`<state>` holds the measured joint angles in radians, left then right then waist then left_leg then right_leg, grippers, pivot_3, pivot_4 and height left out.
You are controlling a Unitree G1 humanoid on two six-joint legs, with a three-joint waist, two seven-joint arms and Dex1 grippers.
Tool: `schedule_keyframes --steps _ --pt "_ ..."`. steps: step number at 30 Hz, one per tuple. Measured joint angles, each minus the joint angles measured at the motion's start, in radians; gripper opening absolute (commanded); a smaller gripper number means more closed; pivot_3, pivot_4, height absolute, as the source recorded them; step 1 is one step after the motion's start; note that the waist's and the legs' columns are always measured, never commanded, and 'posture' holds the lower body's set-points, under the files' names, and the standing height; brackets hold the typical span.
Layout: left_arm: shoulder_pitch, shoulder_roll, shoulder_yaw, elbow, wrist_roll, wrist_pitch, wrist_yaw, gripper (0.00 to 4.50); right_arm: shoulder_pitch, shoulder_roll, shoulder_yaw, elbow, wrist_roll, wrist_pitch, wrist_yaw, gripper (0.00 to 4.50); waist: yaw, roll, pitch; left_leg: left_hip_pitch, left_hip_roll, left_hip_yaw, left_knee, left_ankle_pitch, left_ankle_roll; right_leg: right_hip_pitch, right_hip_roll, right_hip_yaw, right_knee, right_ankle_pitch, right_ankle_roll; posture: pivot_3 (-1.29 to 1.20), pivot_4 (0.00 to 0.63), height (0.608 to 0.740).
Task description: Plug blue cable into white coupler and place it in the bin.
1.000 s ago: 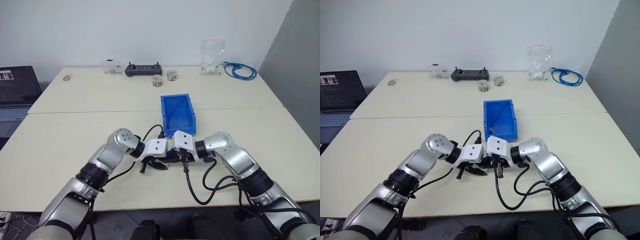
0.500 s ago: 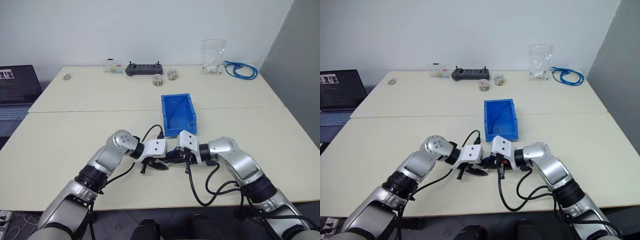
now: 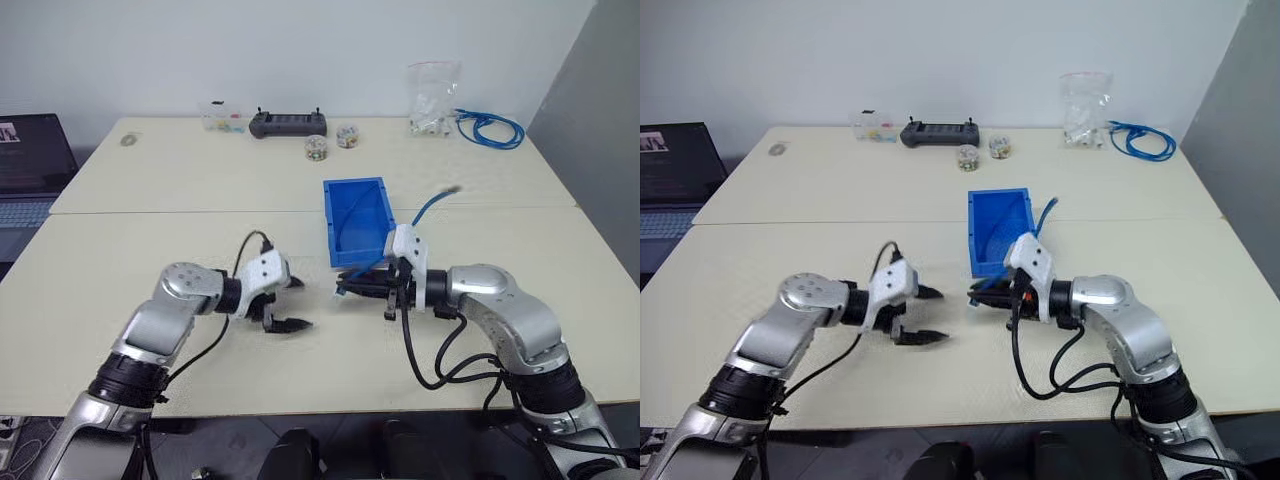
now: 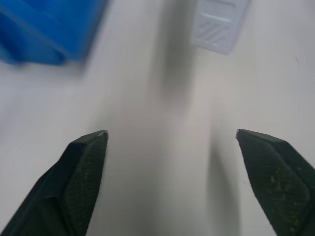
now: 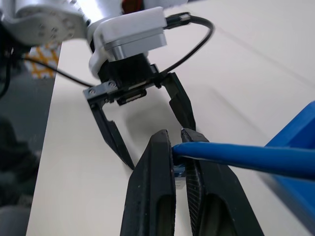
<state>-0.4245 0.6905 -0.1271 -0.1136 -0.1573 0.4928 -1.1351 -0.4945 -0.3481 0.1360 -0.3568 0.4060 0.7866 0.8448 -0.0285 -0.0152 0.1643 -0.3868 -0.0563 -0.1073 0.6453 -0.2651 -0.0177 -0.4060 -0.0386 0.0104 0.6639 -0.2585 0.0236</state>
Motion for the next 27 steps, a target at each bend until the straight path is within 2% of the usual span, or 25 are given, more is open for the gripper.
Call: schedule_keyframes --steps 5,10,12,17,20,23,27 --pt "-0.057 -0.044 0.060 -0.142 -0.020 0.146 0.171 4.50 -0.129 0.077 -0.167 0.038 0.104 0.092 -0.145 0.02 0.001 0.000 0.000 0.000 -0.001 0.000 0.000 0.000 0.000 0.000 0.000 0.000 0.000 0.000 0.000 0.00 0.150 0.740" --pt "-0.131 -0.068 0.053 -0.182 -0.048 0.213 0.227 4.50 -0.277 0.075 -0.235 0.266 0.102 0.068 -0.207 0.02 0.000 0.000 0.000 0.001 -0.001 0.002 -0.001 0.000 0.000 0.000 0.000 0.001 0.001 0.001 -0.001 0.00 0.150 0.740" --pt "-0.159 -0.082 0.046 -0.180 -0.054 0.229 0.238 4.50 -0.320 0.066 -0.226 0.367 0.084 0.046 -0.203 0.73 -0.001 0.000 0.001 0.002 -0.001 0.003 -0.001 0.000 0.000 0.000 0.000 0.002 0.001 0.001 -0.001 0.00 0.150 0.740" --pt "-0.202 -0.091 0.004 -0.152 -0.060 0.235 0.250 4.50 -0.401 -0.004 -0.105 0.635 -0.020 -0.048 -0.116 1.90 -0.004 0.000 0.001 0.001 -0.001 0.007 -0.001 0.001 -0.001 0.000 0.000 0.005 0.000 0.001 -0.001 0.00 0.150 0.740" --pt "-0.206 -0.089 -0.013 -0.145 -0.064 0.236 0.249 4.50 -0.434 -0.081 -0.042 0.780 -0.093 -0.112 -0.034 2.54 -0.003 0.000 0.002 0.000 -0.002 0.008 -0.001 0.001 -0.002 -0.001 -0.001 0.005 -0.001 0.000 -0.001 0.00 0.150 0.740" --pt "-0.207 -0.083 -0.014 -0.144 -0.070 0.238 0.249 4.50 -0.443 -0.134 -0.025 0.812 -0.111 -0.132 0.046 3.23 -0.002 0.000 0.003 -0.001 -0.002 0.008 -0.001 0.002 -0.003 -0.001 -0.001 0.005 -0.002 0.000 0.000 0.00 0.150 0.740" --pt "-0.199 -0.063 -0.004 -0.138 -0.089 0.248 0.252 4.50 -0.422 -0.295 0.015 0.729 -0.112 -0.116 0.213 4.19 0.001 0.000 0.003 -0.006 -0.002 0.007 0.000 0.002 -0.003 -0.004 -0.001 0.004 -0.002 0.000 0.000 0.00 0.150 0.740"
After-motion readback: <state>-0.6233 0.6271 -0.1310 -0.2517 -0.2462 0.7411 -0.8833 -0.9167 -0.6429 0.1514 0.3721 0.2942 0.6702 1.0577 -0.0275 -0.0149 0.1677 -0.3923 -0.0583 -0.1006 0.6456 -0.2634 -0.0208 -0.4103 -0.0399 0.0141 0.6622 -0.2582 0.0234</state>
